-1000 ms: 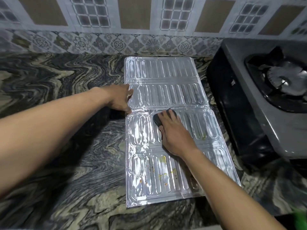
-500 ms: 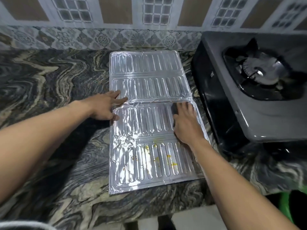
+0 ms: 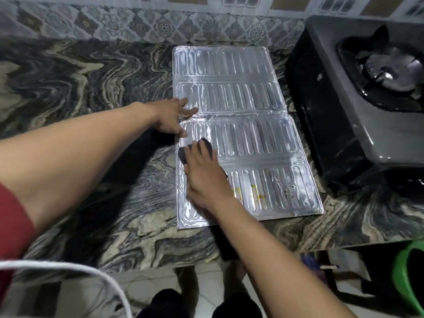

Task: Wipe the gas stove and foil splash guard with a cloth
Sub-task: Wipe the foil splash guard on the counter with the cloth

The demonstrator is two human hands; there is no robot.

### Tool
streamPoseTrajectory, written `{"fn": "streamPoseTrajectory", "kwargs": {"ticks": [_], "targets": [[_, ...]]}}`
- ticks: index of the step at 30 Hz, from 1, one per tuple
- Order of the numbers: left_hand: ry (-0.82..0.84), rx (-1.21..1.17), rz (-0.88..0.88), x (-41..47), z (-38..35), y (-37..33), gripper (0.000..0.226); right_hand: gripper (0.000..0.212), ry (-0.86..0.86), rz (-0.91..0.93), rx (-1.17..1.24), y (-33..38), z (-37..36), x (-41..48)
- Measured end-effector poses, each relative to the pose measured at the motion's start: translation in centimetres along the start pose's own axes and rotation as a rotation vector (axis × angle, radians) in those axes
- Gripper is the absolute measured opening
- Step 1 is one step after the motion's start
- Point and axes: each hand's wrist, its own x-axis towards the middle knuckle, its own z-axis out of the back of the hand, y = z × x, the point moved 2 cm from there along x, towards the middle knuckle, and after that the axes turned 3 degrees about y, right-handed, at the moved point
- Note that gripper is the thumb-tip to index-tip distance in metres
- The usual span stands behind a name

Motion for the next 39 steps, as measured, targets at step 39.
{"fn": "streamPoseTrajectory", "kwargs": {"ticks": [39], "targets": [[-0.04, -0.022, 0.132, -3.9, -2.7, -6.3, 0.089, 0.066, 0.131, 0.386, 0.022, 1.2, -1.1, -9.3]]}}
